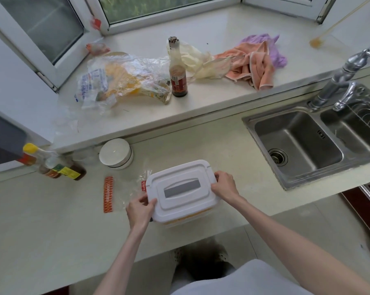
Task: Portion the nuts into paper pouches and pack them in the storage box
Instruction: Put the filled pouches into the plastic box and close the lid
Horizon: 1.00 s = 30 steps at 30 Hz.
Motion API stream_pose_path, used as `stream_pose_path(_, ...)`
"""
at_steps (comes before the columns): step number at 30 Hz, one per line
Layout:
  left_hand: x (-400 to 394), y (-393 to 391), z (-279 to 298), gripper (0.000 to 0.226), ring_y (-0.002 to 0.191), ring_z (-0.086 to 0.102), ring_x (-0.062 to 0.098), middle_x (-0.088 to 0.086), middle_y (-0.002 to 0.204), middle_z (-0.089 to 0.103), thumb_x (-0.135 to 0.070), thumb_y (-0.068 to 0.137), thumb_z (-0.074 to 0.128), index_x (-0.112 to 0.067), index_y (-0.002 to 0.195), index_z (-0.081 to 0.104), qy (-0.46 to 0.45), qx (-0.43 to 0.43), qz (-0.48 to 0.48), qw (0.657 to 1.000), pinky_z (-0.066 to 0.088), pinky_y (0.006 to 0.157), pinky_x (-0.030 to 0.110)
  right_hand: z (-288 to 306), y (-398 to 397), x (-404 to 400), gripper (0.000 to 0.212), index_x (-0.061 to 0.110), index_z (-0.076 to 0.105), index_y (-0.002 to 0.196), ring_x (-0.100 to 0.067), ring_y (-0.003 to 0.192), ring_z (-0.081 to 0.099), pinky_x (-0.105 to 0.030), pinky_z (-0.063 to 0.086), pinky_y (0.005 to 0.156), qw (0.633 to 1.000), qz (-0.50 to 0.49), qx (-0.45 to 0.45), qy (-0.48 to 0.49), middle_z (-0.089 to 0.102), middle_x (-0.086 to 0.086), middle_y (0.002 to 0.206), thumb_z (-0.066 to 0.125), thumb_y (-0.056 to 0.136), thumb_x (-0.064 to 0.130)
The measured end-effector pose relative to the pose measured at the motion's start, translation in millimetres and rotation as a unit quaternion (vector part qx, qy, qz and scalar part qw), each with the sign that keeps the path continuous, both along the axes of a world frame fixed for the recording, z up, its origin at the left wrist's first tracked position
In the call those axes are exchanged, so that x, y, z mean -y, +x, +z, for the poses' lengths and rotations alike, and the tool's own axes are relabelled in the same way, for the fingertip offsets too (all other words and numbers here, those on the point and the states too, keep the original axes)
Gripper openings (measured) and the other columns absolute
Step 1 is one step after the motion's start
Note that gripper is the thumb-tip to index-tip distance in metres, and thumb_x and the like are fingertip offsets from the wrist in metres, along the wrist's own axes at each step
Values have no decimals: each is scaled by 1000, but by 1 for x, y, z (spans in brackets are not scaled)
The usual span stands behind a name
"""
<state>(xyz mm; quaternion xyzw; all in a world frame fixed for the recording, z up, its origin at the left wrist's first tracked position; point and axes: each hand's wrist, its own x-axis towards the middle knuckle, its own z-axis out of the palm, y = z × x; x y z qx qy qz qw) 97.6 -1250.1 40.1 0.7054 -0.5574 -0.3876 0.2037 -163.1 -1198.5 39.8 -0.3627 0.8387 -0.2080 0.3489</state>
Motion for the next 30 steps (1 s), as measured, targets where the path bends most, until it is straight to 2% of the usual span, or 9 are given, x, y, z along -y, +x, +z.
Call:
stream_pose_path(4, -4, 2, -1, 21, 68, 66, 15, 0, 79, 73, -11, 73, 79, -12, 94, 78, 2, 5, 4, 1000, 50, 57, 21, -3, 0, -4, 19, 1, 63, 87, -28, 75, 53, -28, 38, 61, 1000, 9, -4, -4, 64, -12, 86, 57, 69, 1)
stream_pose_path(6, -5, 3, -1, 21, 67, 63, 11, 0, 79, 71, -10, 73, 80, -11, 94, 77, 1, 7, -1, 1000, 48, 56, 18, -2, 0, -6, 14, 3, 62, 82, -27, 73, 52, -29, 37, 58, 1000, 15, -4, -4, 63, -11, 82, 57, 69, 0)
stream_pose_path(7, -5, 4, -1, 21, 68, 63, 12, 2, 81, 72, -9, 72, 80, -11, 93, 77, 2, 8, -6, 1000, 51, 59, 21, -2, 0, -7, 8, 5, 58, 74, -27, 70, 51, -29, 35, 53, 1000, 19, -5, -2, 61, -9, 76, 56, 68, 0)
stream_pose_path(9, -7, 5, -1, 22, 70, 65, 15, 4, 83, 73, -8, 72, 80, -10, 94, 76, 9, 10, -12, 1000, 58, 66, 32, -1, 1, -11, 17, 12, 45, 60, -24, 61, 47, -27, 28, 45, 1000, 26, -2, 0, 51, -3, 63, 55, 67, -1)
stream_pose_path(12, -8, 7, -2, 25, 78, 68, 21, 7, 88, 73, -7, 73, 80, -7, 98, 74, 23, 16, -17, 999, 60, 73, 42, 0, 3, -17, 28, 16, 33, 55, -16, 49, 35, -27, 20, 43, 999, 31, -13, 4, 39, 1, 56, 53, 66, -1)
stream_pose_path(16, -11, 8, -5, 27, 83, 66, 23, 8, 91, 71, -8, 74, 80, -6, 99, 71, 37, 25, -26, 999, 59, 76, 40, -3, 4, -25, 24, 16, 37, 58, -12, 51, 38, -27, 23, 44, 999, 35, -22, 14, 43, 1, 60, 54, 67, 1)
stream_pose_path(20, -8, 10, -3, 31, 83, 65, 22, 10, 97, 70, -11, 74, 82, -7, 102, 68, 62, 24, -20, 998, 56, 64, 30, 2, 4, -22, 27, 15, 34, 56, -14, 50, 36, -27, 23, 43, 999, 36, -25, 28, 40, 0, 57, 55, 68, 1)
stream_pose_path(24, -5, 11, -4, 37, 89, 67, 28, 12, 99, 68, -14, 74, 82, -6, 106, 65, 88, 18, -12, 996, 60, 77, 45, 6, 3, -19, 28, 15, 32, 57, -16, 50, 36, -27, 22, 43, 997, 42, -22, 53, 39, -1, 58, 53, 70, 0)
stream_pose_path(30, -6, 19, -6, 40, 86, 69, 30, 15, 97, 68, -16, 73, 84, -2, 105, 64, 112, -8, -27, 993, 60, 74, 47, 3, 0, -27, 19, 13, 41, 68, -25, 71, 49, -28, 37, 52, 997, 50, -9, 61, 51, -6, 76, 52, 74, -2)
